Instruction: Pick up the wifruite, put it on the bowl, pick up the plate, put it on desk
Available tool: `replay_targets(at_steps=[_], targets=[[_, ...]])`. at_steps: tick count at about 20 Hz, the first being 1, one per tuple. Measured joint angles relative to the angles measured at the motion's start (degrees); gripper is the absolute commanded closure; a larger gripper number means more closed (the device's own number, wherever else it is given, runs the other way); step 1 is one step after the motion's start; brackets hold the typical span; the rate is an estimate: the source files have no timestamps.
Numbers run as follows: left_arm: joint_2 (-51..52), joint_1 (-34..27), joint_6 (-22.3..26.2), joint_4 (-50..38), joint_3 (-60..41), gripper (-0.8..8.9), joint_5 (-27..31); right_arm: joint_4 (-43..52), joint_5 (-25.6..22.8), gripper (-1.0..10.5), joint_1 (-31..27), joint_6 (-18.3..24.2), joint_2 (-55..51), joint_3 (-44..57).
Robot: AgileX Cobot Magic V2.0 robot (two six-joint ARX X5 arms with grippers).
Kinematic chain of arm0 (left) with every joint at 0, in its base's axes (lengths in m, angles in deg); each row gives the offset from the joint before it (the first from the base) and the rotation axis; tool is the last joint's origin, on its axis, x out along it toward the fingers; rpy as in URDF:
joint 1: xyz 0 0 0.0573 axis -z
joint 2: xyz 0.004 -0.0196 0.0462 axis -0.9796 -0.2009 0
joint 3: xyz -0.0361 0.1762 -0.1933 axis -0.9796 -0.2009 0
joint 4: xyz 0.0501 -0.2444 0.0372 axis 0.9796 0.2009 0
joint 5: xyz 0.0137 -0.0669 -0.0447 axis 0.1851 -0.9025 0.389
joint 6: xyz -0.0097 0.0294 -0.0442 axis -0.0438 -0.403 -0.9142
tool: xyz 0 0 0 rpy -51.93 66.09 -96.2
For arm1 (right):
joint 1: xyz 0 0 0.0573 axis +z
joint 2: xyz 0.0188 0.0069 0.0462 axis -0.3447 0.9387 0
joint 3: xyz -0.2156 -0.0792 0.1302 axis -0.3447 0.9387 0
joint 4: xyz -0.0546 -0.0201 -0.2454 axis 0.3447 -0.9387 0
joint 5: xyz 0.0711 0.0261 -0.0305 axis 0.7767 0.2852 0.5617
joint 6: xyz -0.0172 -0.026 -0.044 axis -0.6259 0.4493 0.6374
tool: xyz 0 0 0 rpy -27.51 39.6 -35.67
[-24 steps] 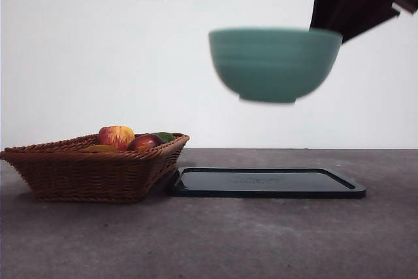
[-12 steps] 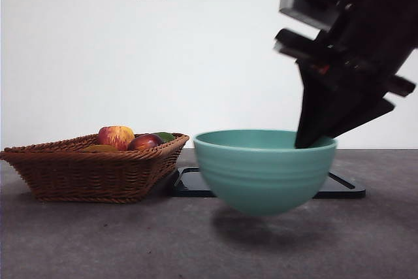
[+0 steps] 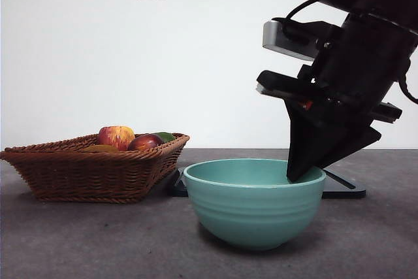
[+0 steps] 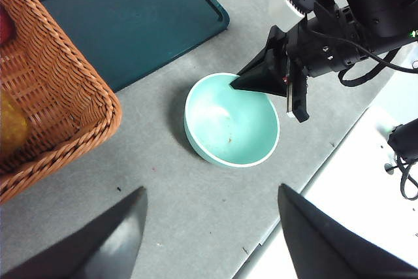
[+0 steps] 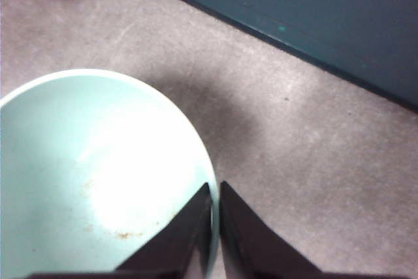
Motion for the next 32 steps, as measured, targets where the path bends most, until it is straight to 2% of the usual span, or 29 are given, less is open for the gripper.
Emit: replay_targets(at_steps=[2,6,13,23,25,30,32], targets=[[0.0,0.0,0.02,0.02,0.0,5.01,0.0,0.0,0.02,9.2,0.0,0.0,0.37,0.0],[0.0,0.0,0.0,0.04,0.0,5.01,0.0,-0.42,0.17,6.6,0.0,-0.26,1.09,0.0],[0.0,0.0,0.0,0.04,0.0,5.01,0.0,-1.92,-0.02,6.1,0.02,-0.83,-3.08,0.0],[0.0,0.0,0.02,0.15,0.0,5.01,0.0,-13.73,0.59,6.1,0.0,-0.83,-27.74,0.0],[0.0,0.0,0.0,0.17,0.0,5.01,0.0,-16.09,3.45,6.1,0.0,-0.85,-31.76,0.0],[0.0,0.0,-0.33,0.22,0.0,5.01,0.0,-19.69,16.46,6.1,0.0,-0.87,-36.54,0.0],[0.0,0.0,-0.5,0.31,0.0,5.01,0.0,-19.96,18.73,6.1,0.02,-0.87,-36.72,0.0]])
